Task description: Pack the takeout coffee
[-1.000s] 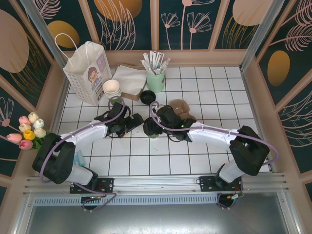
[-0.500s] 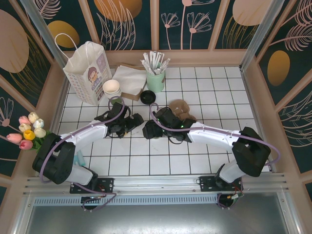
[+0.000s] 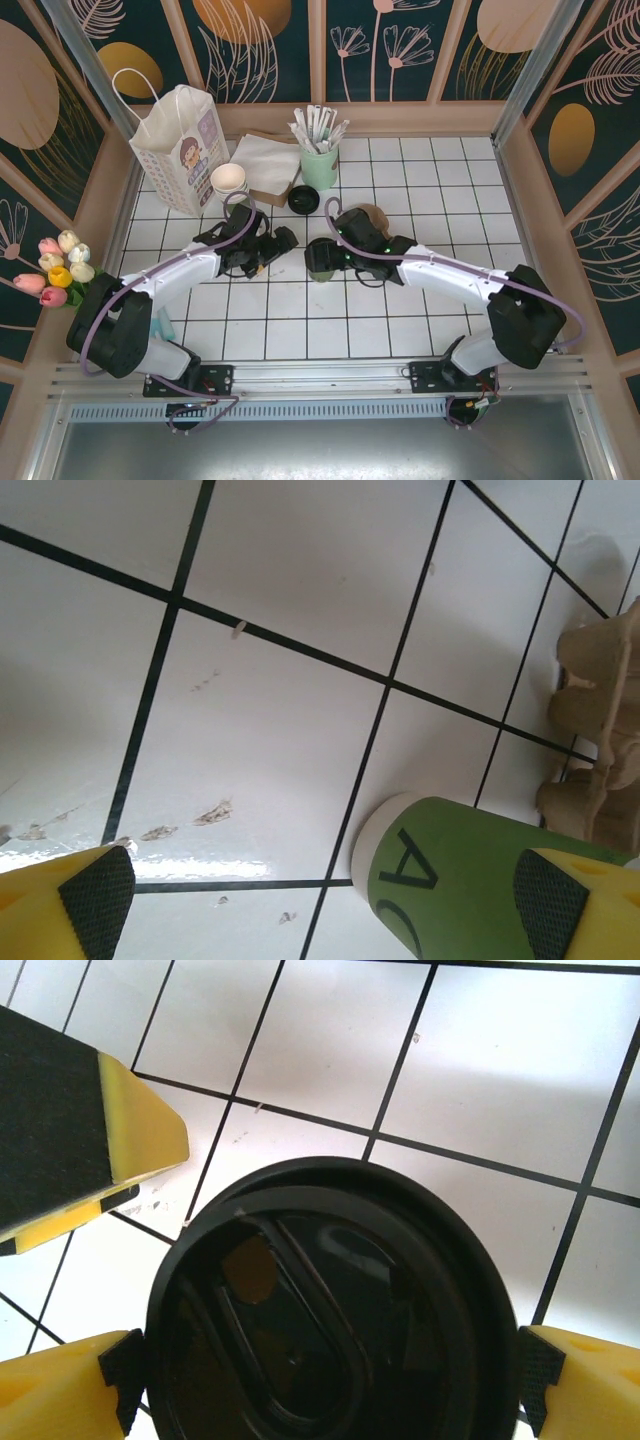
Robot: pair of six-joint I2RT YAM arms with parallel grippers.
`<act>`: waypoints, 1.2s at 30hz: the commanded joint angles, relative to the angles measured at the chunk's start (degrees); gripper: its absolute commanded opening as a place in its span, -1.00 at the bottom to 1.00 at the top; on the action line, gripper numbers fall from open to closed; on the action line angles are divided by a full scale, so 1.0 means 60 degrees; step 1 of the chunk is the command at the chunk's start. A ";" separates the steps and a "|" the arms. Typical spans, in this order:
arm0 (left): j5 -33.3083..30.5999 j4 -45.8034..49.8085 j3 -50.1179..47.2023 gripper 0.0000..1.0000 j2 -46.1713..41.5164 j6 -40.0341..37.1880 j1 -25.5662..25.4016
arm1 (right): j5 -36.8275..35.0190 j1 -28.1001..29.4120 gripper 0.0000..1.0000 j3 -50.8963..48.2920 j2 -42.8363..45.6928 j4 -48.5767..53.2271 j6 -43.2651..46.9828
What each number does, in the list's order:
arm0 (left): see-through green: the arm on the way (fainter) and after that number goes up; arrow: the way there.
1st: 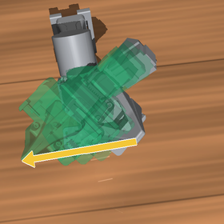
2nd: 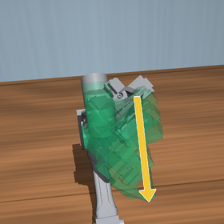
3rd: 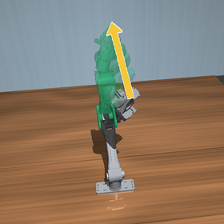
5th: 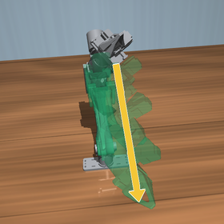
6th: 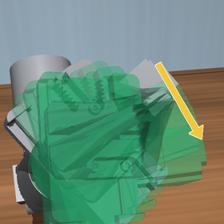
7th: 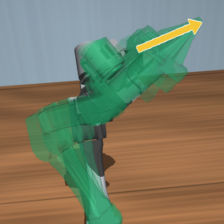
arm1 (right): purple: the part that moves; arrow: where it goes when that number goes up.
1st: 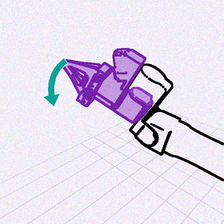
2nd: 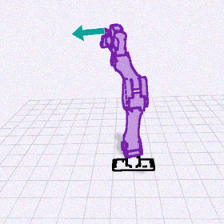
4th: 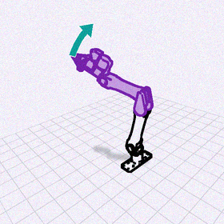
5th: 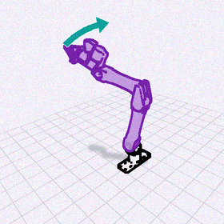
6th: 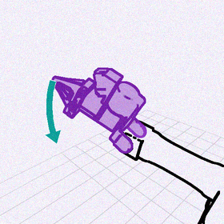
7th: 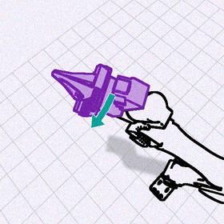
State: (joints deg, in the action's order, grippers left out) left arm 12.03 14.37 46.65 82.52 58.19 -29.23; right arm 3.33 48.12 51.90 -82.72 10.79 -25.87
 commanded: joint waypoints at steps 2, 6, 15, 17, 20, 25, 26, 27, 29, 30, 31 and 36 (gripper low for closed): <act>0.0026 0.0330 0.0270 0.97 -0.0218 0.0041 -0.0045 | 0.0587 -0.0110 0.92 -0.0260 0.0294 -0.0243 0.0028; 0.0074 0.0289 0.0180 0.97 -0.0164 0.0086 -0.0064 | 0.0441 -0.0095 0.98 -0.0187 0.0488 0.0032 0.0191; 0.0305 0.0271 0.0256 0.97 -0.0033 0.0037 -0.0126 | -0.0086 0.0022 0.98 -0.0059 0.0639 0.0519 0.2335; 0.0349 0.0271 0.0266 0.97 0.0052 0.0028 -0.0154 | -0.0196 0.0015 0.98 0.0183 0.0379 0.0791 0.2871; 0.0397 0.0249 0.0295 0.97 0.0173 0.0026 -0.0220 | 0.0008 0.0037 0.98 0.0633 -0.0010 0.1122 0.3318; 0.0287 0.0165 0.0223 0.97 0.0193 0.0136 -0.0295 | 0.0527 0.0096 0.98 0.0672 -0.0225 0.0919 0.3619; 0.0284 0.0168 0.0219 0.97 0.0205 0.0142 -0.0295 | 0.0507 0.0092 0.98 0.0645 -0.0232 0.0849 0.3644; 0.0309 0.0161 0.0222 0.97 0.0230 0.0153 -0.0305 | 0.0485 0.0096 0.98 0.0650 -0.0271 0.0819 0.3690; 0.0351 0.0168 0.0261 0.97 0.0270 0.0157 -0.0313 | 0.0428 0.0092 0.98 0.0687 -0.0365 0.0828 0.3775; 0.0367 0.0168 0.0287 0.97 0.0281 0.0150 -0.0327 | 0.0464 0.0072 0.98 0.0696 -0.0413 0.0837 0.3798; 0.0369 0.0168 0.0314 0.97 0.0280 0.0157 -0.0330 | 0.0583 0.0045 0.98 0.0715 -0.0449 0.0846 0.3830; 0.0304 0.0213 0.0375 0.97 0.0258 0.0177 -0.0394 | 0.0794 0.0006 0.98 0.0784 -0.0734 0.0838 0.3908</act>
State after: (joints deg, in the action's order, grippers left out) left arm 13.32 14.79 47.48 83.85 58.41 -31.14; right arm 6.70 48.36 54.74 -85.89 15.46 -4.05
